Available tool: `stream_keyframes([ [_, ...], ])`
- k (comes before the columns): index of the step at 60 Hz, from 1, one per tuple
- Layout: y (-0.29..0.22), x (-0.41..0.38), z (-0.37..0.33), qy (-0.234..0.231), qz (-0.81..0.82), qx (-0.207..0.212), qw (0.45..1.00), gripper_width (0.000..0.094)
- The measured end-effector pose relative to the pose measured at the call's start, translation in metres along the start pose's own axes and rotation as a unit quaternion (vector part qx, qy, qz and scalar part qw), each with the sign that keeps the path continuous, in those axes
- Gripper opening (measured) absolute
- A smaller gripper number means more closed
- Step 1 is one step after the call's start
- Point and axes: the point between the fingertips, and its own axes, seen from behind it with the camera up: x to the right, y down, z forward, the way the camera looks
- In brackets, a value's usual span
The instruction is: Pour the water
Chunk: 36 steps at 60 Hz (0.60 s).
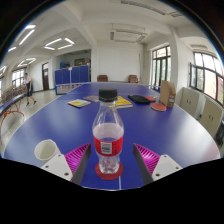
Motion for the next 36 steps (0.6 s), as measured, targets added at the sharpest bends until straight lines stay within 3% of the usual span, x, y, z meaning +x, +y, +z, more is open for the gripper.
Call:
stream_keyframes([
  [10, -0.011, -0.007, -0.089, 0.025, -0.011, -0.012, 1.000, 0.0856],
  [24, 0.014, -0.035, -0.239, 0.052, 0.000, -0.027, 0.998, 0.0850],
  [36, 0.032, -0.057, -0.311, 0.056, -0.014, -0.026, 0.998, 0.0849],
])
